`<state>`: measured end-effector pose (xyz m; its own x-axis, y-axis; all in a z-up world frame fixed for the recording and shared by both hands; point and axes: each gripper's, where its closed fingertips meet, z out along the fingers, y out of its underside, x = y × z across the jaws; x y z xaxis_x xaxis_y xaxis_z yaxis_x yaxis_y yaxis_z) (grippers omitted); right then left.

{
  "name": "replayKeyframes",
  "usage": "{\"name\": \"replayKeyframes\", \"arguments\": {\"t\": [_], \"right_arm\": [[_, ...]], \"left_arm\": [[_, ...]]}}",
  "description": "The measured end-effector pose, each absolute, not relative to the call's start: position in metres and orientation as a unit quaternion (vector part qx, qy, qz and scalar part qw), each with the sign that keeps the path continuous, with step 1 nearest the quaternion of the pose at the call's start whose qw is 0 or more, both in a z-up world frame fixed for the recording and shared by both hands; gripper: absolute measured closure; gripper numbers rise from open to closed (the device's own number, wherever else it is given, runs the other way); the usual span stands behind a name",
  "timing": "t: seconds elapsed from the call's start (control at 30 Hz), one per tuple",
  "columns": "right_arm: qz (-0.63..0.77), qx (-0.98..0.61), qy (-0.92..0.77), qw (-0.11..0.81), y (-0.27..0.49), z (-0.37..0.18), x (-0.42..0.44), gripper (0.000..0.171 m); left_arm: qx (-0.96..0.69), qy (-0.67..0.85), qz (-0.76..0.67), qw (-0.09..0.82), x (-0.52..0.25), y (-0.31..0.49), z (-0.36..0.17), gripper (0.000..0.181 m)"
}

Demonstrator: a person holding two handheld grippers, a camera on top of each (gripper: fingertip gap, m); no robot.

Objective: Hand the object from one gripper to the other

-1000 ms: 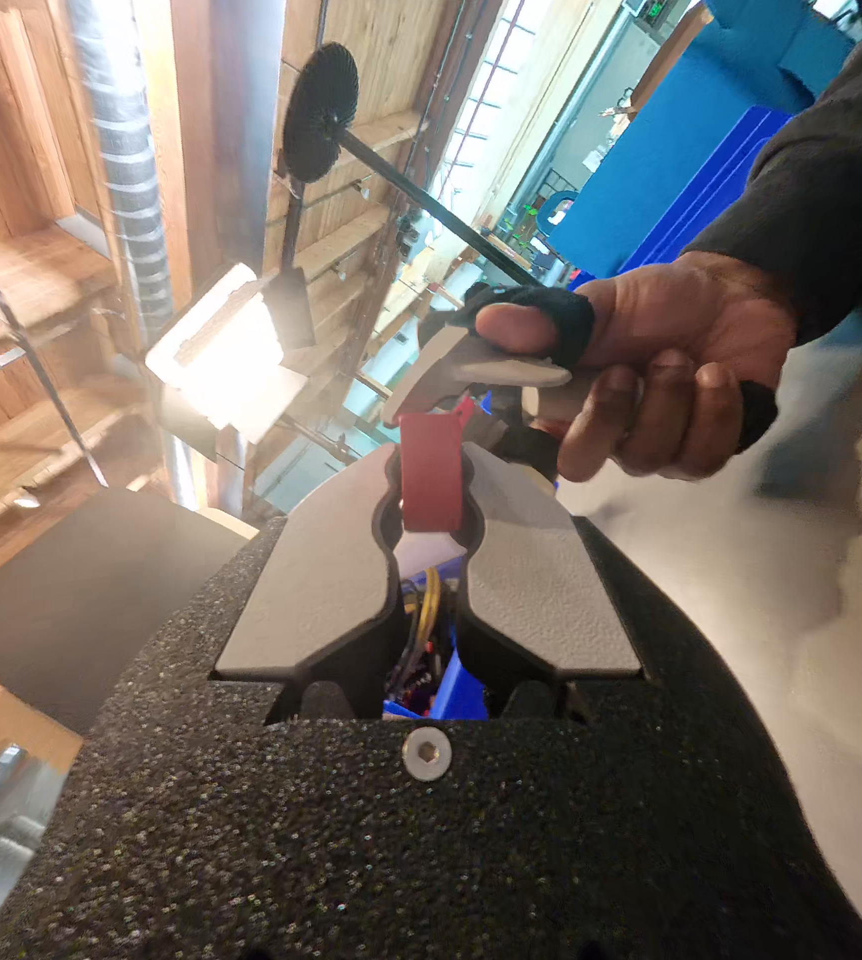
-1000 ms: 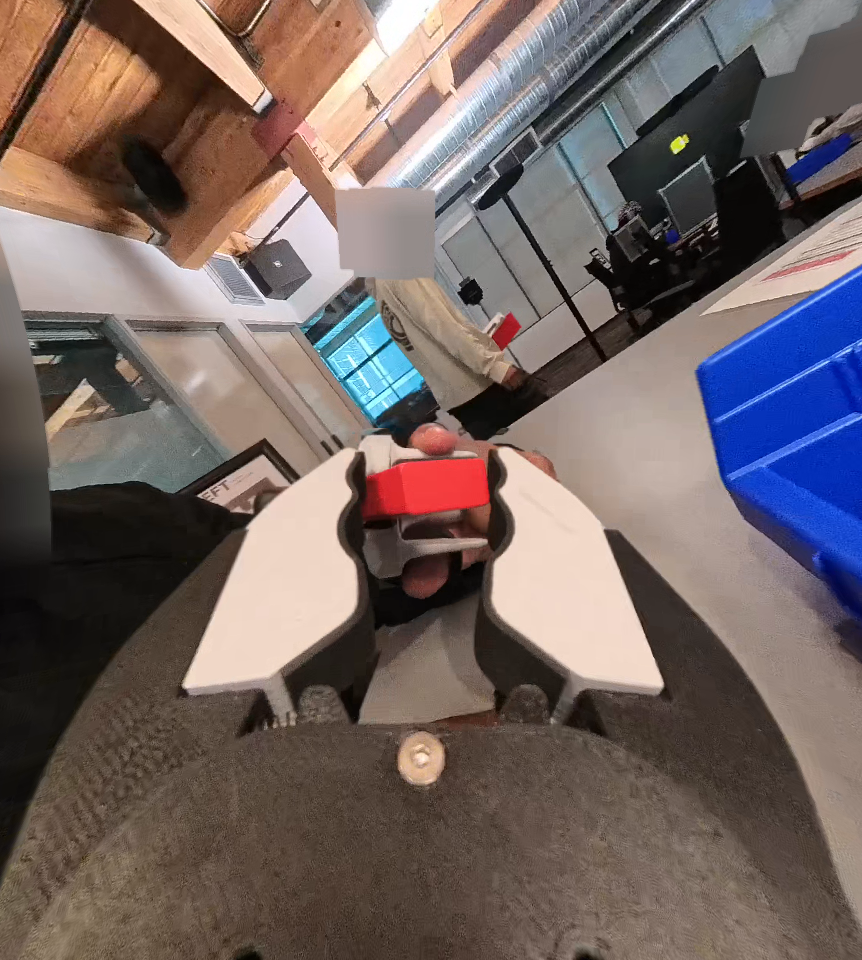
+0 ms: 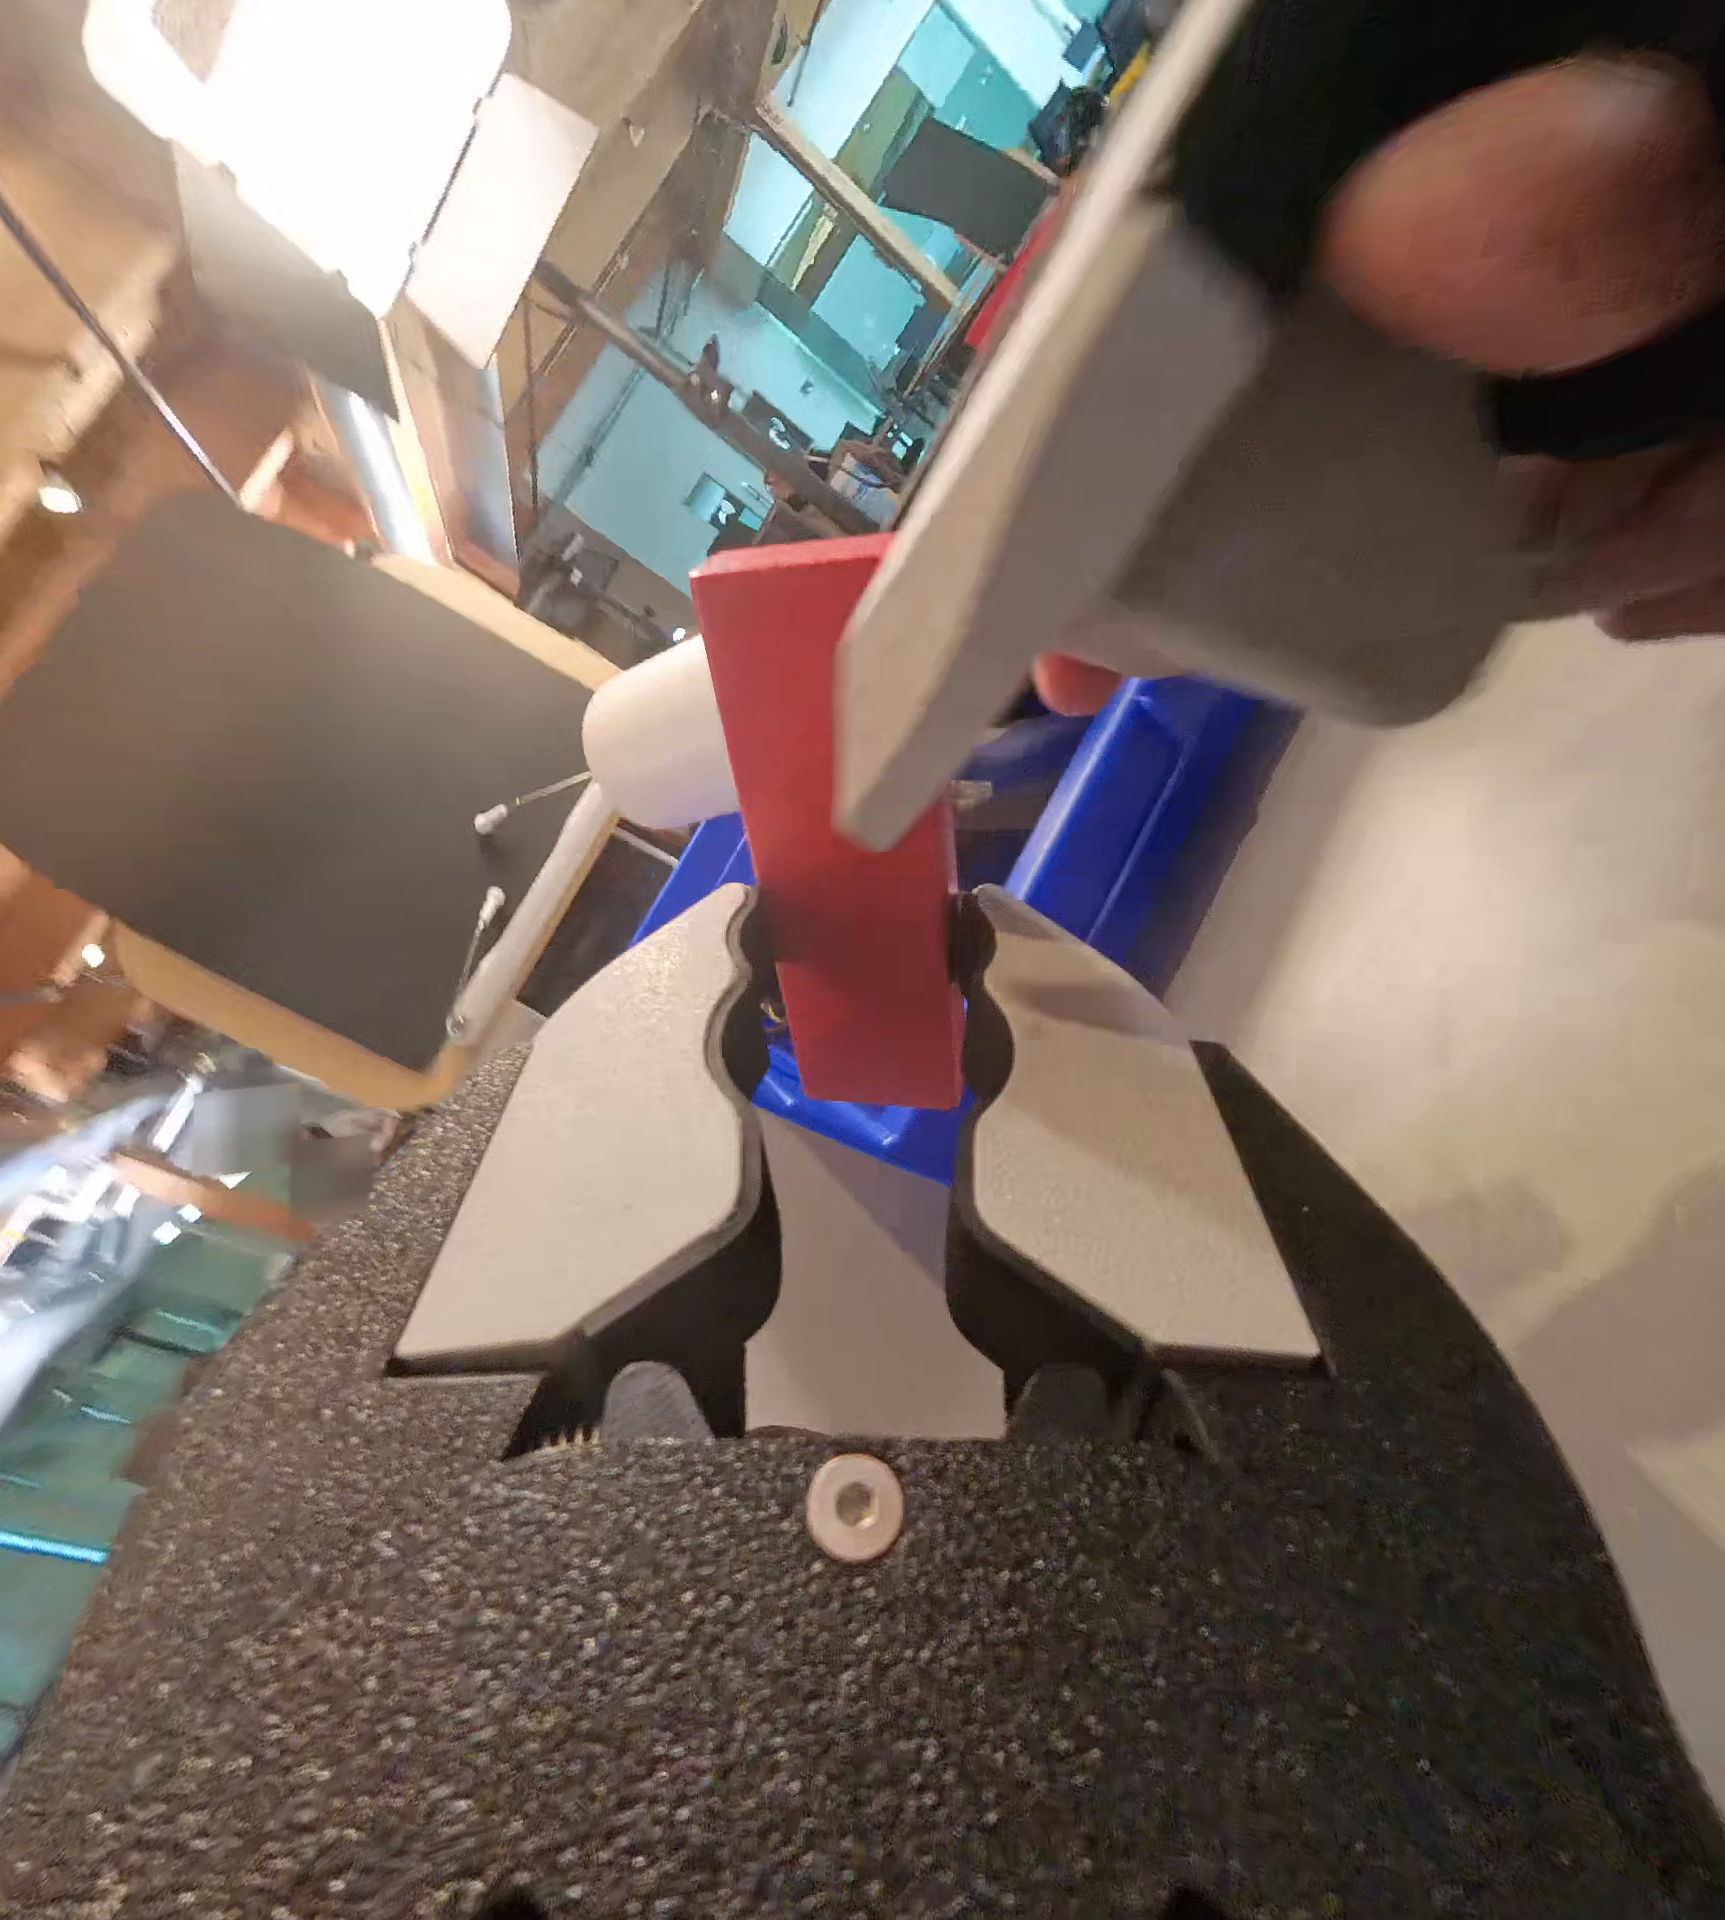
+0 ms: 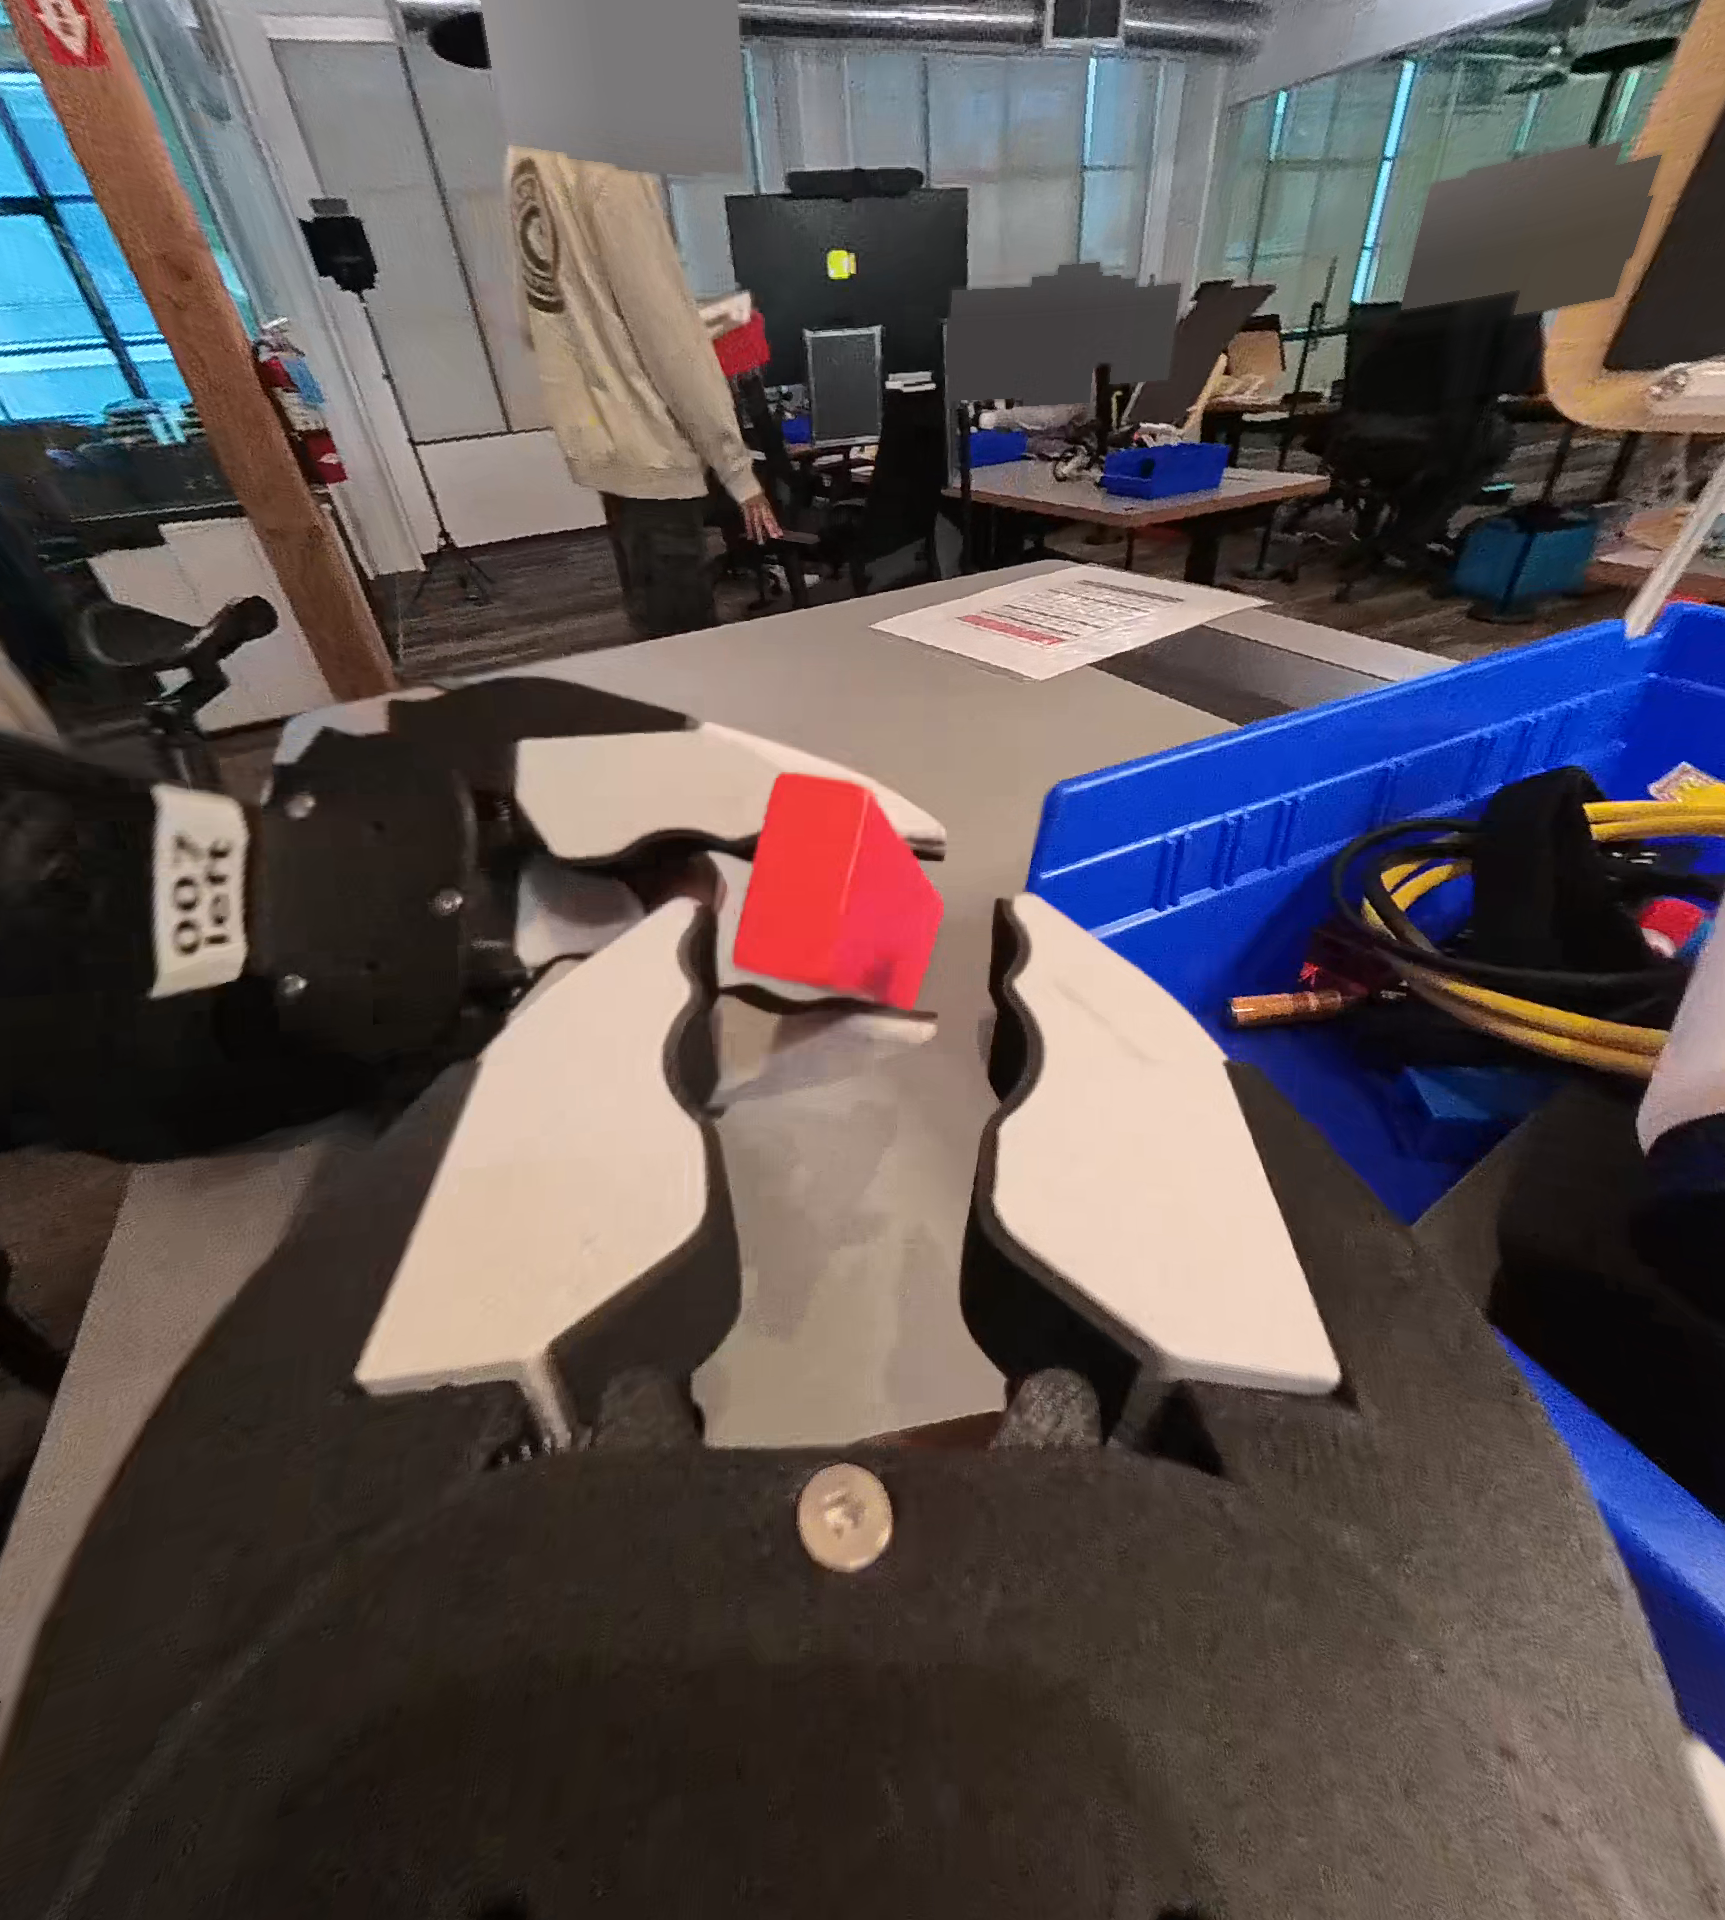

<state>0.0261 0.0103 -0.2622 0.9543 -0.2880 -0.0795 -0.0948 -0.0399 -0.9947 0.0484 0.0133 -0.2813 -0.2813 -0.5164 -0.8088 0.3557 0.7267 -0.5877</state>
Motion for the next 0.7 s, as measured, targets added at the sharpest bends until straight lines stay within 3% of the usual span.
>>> {"name": "replayKeyframes", "arguments": {"t": [0.07, 0.13, 0.2, 0.3, 0.37, 0.43, 0.53, 0.7], "right_arm": [[-0.094, -0.719, 0.141, 0.674, 0.009, -0.264, 0.03, 0.153], [-0.111, -0.724, 0.117, 0.67, 0.007, -0.263, 0.028, 0.154], [-0.132, -0.737, 0.073, 0.659, 0.005, -0.264, 0.025, 0.154], [-0.153, -0.745, -0.022, 0.649, 0.003, -0.264, 0.01, 0.154], [-0.155, -0.74, -0.098, 0.647, 0.003, -0.264, -0.01, 0.154], [-0.175, -0.738, -0.144, 0.636, 0.004, -0.266, -0.02, 0.154], [-0.207, -0.745, -0.142, 0.618, 0.005, -0.271, -0.015, 0.149], [-0.156, -0.758, 0.0, 0.634, 0.007, -0.269, 0.012, 0.118]], "left_arm": [[-0.018, 0.712, -0.357, 0.605, 0.042, 0.003, -0.285, 0.146], [-0.013, 0.72, -0.387, 0.576, 0.04, -0.002, -0.287, 0.143], [-0.031, 0.734, -0.457, 0.501, 0.035, -0.007, -0.286, 0.121], [-0.062, 0.75, -0.524, 0.399, 0.03, -0.007, -0.286, 0.105], [-0.044, 0.765, -0.535, 0.355, 0.022, -0.009, -0.291, 0.111], [0.011, 0.783, -0.526, 0.333, 0.007, -0.014, -0.3, 0.149], [0.029, 0.776, -0.465, 0.425, 0.017, -0.009, -0.3, 0.157], [0.013, 0.718, -0.344, 0.606, 0.045, 0.018, -0.281, 0.163]]}}
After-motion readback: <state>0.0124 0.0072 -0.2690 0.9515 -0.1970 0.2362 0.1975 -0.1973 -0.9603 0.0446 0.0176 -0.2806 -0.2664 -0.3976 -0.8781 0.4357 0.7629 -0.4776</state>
